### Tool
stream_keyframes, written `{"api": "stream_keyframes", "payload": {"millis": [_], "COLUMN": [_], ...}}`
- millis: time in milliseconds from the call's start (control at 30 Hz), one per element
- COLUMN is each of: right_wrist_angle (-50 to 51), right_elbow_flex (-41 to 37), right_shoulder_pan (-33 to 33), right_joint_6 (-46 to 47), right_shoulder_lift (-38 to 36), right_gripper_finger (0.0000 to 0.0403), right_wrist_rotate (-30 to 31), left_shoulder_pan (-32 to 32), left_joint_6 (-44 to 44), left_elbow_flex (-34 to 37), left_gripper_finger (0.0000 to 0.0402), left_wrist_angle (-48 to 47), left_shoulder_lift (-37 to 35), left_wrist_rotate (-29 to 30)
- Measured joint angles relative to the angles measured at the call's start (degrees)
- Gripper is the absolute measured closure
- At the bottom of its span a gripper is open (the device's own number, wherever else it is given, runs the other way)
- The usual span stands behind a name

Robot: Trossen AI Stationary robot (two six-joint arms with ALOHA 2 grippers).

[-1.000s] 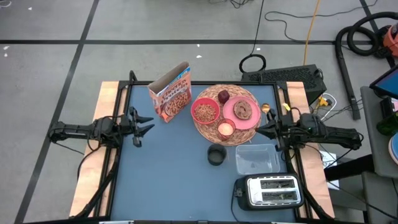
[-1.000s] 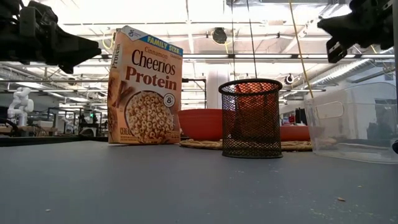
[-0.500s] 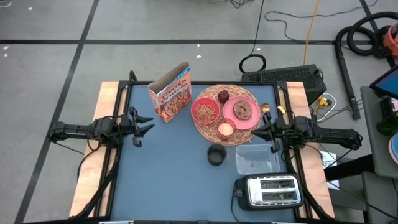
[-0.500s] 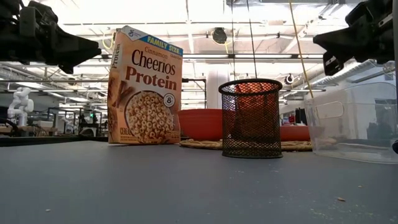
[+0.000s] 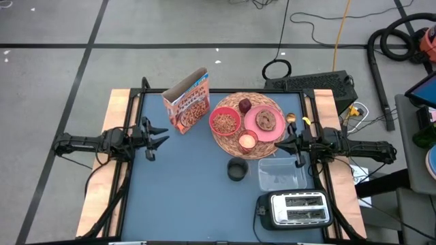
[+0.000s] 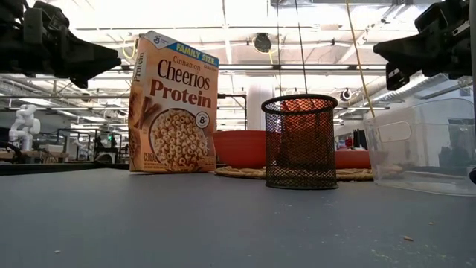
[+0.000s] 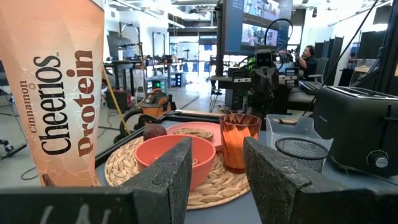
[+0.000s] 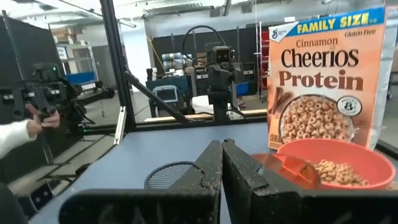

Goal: Arrange a breakfast setting
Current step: Return to Home Position

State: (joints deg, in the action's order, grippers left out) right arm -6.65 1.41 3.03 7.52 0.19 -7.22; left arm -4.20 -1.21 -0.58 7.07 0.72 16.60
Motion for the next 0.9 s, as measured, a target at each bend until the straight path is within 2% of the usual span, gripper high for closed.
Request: {"api": "stream_keyframes", "payload": {"millis": [433,633,900], "right_wrist_angle": [1.6,4.3,4.7], "right_elbow_flex": [-0.1,-0.2,-0.2], "right_shoulder_pan": [0.0,0.0,0.0], "right_joint_6": [-17.7,-16.4,-15.7], "right_shoulder_lift": [0.0,0.0,0.0], "right_gripper_finger": [0.0403,0.0403,0.0403], "right_wrist_rotate": [0.1,4.4,4.4], "left_shoulder_pan": [0.0,0.0,0.0], "left_joint_6": [0.0,0.0,0.0], "left_elbow_flex": [0.0,0.0,0.0], "left_gripper_finger": [0.0252,0.0252,0.0252], "left_wrist_angle": [0.0,0.0,0.0], "left_shoulder_lift": [0.0,0.0,0.0], "left_wrist_rotate": [0.0,0.0,0.0]}}
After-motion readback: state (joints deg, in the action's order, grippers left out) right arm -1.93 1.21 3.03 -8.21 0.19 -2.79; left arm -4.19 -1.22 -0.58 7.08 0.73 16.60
